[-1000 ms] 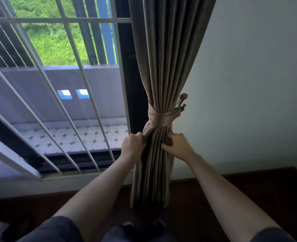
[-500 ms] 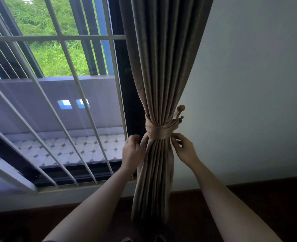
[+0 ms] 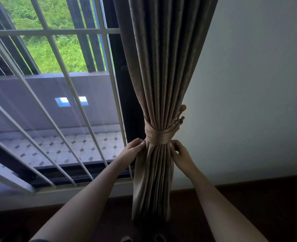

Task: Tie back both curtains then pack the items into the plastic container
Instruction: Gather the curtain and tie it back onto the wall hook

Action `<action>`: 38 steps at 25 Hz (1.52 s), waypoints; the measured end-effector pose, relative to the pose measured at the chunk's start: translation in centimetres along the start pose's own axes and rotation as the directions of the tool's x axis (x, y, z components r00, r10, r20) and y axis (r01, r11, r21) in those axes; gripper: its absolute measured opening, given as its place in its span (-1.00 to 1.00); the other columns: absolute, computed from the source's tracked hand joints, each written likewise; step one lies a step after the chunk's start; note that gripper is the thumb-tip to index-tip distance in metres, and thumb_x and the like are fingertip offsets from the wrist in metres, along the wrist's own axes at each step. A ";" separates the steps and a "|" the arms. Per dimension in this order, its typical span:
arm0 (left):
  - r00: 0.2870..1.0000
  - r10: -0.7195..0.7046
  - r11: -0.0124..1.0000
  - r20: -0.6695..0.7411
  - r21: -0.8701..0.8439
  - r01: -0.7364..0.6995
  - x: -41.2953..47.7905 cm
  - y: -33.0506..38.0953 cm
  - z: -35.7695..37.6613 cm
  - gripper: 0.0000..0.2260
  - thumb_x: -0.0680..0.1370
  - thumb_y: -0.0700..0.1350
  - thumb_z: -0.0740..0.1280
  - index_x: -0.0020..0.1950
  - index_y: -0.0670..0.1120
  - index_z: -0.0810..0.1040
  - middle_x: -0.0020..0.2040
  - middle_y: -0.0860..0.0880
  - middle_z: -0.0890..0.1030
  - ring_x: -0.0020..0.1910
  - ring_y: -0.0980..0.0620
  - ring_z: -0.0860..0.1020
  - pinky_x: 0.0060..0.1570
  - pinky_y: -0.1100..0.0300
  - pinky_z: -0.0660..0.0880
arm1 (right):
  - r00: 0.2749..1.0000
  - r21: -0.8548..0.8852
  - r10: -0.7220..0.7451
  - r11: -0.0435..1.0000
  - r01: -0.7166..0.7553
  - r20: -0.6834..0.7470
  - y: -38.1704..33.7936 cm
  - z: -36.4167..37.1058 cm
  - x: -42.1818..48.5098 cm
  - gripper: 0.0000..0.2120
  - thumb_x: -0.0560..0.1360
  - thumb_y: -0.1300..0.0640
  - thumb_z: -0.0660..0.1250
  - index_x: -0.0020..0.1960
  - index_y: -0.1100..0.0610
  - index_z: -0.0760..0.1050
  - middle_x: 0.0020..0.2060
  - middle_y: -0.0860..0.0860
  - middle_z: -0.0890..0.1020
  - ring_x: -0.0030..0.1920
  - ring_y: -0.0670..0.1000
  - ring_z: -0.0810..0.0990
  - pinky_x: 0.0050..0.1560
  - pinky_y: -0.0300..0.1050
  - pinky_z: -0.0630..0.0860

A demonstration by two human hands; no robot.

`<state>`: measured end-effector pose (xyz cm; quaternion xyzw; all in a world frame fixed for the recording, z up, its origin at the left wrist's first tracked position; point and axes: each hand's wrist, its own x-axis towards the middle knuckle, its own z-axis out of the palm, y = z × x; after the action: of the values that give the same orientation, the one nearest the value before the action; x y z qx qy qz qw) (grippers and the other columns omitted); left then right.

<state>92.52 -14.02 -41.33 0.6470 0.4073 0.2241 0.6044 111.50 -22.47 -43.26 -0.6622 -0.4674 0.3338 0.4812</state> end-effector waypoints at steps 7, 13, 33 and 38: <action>0.993 -0.057 0.990 0.100 -0.122 0.069 0.7 -0.4 -1.9 -0.86 0.42 -0.05 0.23 -0.28 -0.10 0.44 -0.33 0.01 0.46 -0.27 0.06 0.40 -0.15 0.08 0.27 | 0.984 0.270 0.035 0.959 -0.083 0.177 0.4 -1.6 0.2 -0.69 0.61 0.14 0.12 -0.30 0.08 0.38 -0.39 -0.11 0.44 -0.31 -0.11 0.41 -0.15 -0.15 0.31; 0.983 -0.092 0.974 0.158 -0.189 0.122 0.5 -0.8 -1.7 -0.89 0.43 -0.07 0.23 -0.28 -0.05 0.41 -0.34 0.04 0.45 -0.29 0.08 0.39 -0.21 0.11 0.26 | 0.980 0.167 0.092 0.978 -0.122 0.174 -0.5 -1.0 0.2 -0.64 0.64 0.00 0.02 -0.01 0.17 0.52 -0.13 -0.02 0.61 -0.06 -0.10 0.58 -0.01 -0.24 0.47; 0.988 0.134 0.986 -0.072 0.106 -0.126 -1.8 -2.9 -0.3 -0.49 0.46 -0.10 0.18 0.43 0.00 0.36 0.28 0.04 0.52 0.24 0.15 0.47 0.20 0.21 0.42 | 0.985 -0.055 -0.122 0.990 0.130 0.126 1.8 -1.6 -1.6 -0.54 0.53 0.34 0.17 0.38 0.04 0.36 0.30 -0.12 0.47 0.27 -0.26 0.42 0.24 -0.43 0.34; 0.976 0.204 0.732 -0.076 0.674 -0.100 -0.4 -1.8 1.2 -0.41 0.53 -0.17 0.23 0.53 -0.06 0.10 0.22 -0.14 0.57 0.05 -0.13 0.57 -0.11 0.18 0.41 | 0.961 -0.498 -0.277 0.834 0.237 -0.007 3.9 -1.0 -0.9 -0.61 0.52 0.11 0.21 0.33 0.17 0.44 0.18 0.16 0.54 0.06 0.11 0.58 0.08 0.10 0.56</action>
<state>92.77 -15.15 -43.15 0.8330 0.4486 0.1592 0.2820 113.29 -24.06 -46.68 -0.7065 -0.6022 0.1097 0.3552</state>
